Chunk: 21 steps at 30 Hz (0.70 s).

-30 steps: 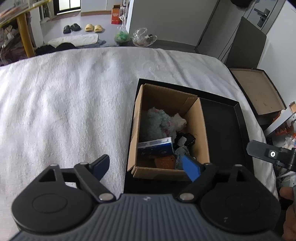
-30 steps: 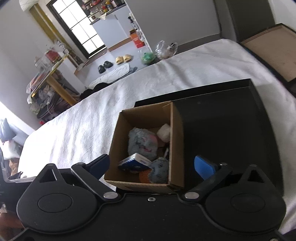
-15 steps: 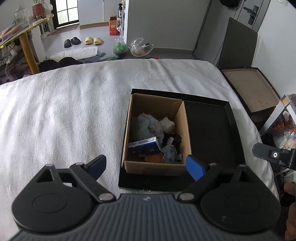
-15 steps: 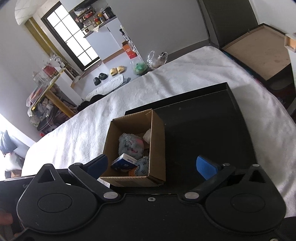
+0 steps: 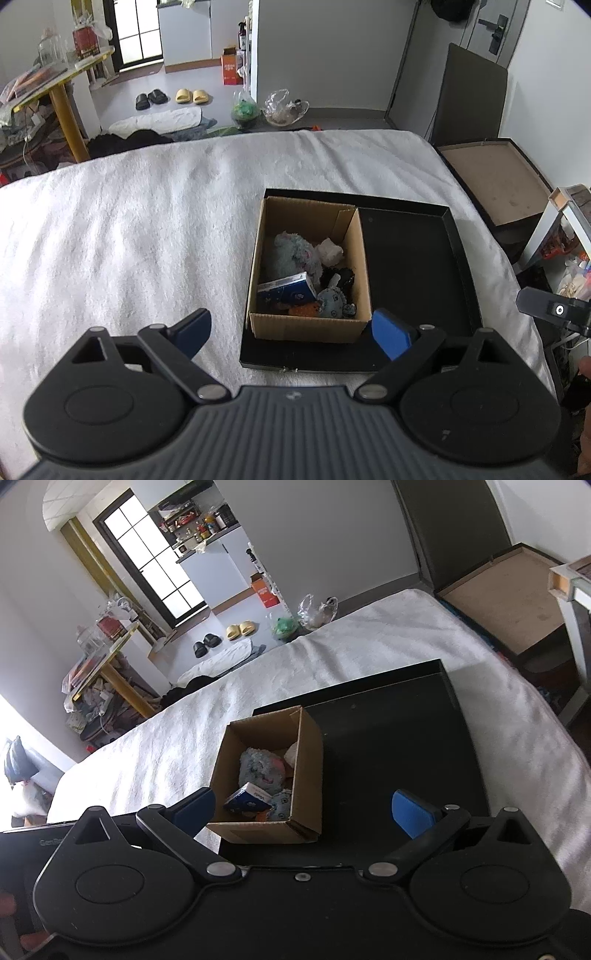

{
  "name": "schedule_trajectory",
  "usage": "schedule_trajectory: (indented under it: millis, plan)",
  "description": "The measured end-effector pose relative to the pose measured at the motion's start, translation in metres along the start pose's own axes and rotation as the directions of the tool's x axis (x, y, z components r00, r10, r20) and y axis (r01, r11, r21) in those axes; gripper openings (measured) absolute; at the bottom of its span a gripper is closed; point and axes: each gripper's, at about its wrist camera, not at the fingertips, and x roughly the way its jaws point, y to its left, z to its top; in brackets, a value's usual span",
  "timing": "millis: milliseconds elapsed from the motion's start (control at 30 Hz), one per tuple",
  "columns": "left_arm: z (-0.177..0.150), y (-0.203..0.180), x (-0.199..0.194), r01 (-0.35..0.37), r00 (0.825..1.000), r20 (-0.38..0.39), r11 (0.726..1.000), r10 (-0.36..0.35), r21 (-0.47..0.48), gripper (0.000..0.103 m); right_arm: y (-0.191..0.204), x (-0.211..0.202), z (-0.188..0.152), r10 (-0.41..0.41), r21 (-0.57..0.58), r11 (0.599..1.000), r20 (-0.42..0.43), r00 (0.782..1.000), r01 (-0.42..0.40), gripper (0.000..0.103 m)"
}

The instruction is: Organize soft objects

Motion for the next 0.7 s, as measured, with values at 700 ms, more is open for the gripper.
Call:
schedule_trajectory:
  millis: [700]
  plan:
    - [-0.007, 0.002, -0.062, 0.023, 0.993, 0.114, 1.0, -0.023, 0.001, 0.094, 0.013, -0.051, -0.004, -0.008, -0.046, 0.999, 0.072, 0.997, 0.012, 0.103]
